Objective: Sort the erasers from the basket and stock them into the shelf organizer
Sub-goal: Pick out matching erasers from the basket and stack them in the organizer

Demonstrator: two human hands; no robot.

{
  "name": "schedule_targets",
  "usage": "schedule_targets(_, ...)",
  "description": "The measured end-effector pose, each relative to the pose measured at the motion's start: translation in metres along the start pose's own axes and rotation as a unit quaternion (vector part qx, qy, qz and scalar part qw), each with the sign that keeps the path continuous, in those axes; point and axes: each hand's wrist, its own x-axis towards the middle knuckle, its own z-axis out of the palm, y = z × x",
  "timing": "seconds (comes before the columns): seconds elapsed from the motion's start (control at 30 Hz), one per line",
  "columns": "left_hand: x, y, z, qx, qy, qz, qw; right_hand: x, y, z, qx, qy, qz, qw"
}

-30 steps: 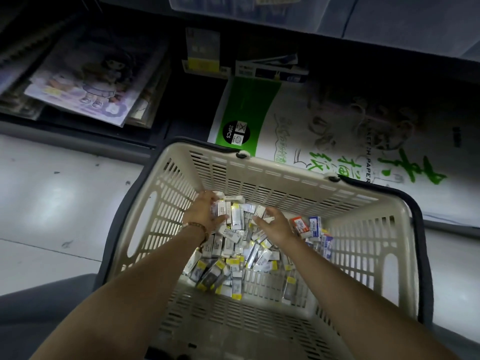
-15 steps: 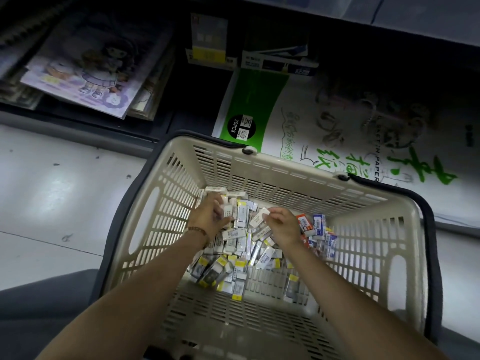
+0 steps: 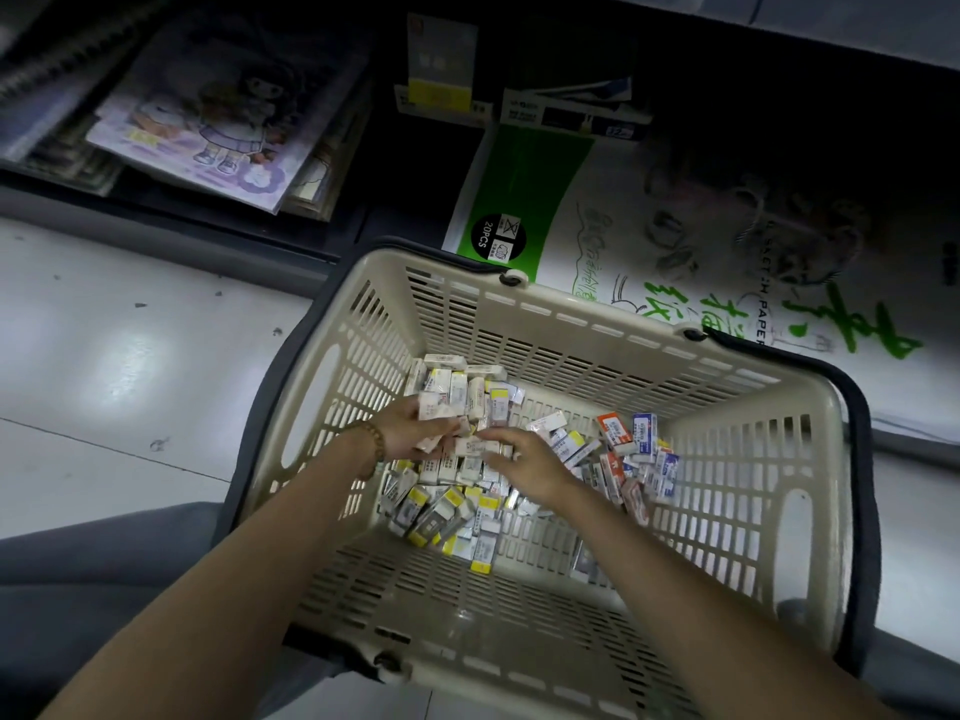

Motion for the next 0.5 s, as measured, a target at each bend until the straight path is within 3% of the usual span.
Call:
schedule_targets(0.1, 0.001, -0.016, -0.006, -0.047, 0.086, -0.05, 0.994, -0.001, 0.008, 0.012, -0.074, 0.047, -0.014, 0.996)
schedule_targets(0.23, -0.003, -0.03, -0.002, -0.097, 0.114, -0.121, 0.981, 0.0, 0.008, 0.02, -0.126, 0.134, 0.02, 0.983)
schedule_targets(0.33, -0.002, -0.03, 0.0, -0.165, 0.078, -0.12, 0.976, -0.004, 0.0, 0.017, -0.014, 0.185, 0.034, 0.982)
schedule_targets(0.4, -0.002, -0.028, 0.002, -0.178, 0.011, -0.101, 0.979, -0.008, -0.012, 0.019, 0.078, 0.175, -0.014, 0.981)
schedule_targets(0.5, -0.004, -0.024, 0.004, -0.136, -0.027, -0.083, 0.987, -0.012, -0.025, 0.03, 0.091, 0.082, -0.061, 0.991)
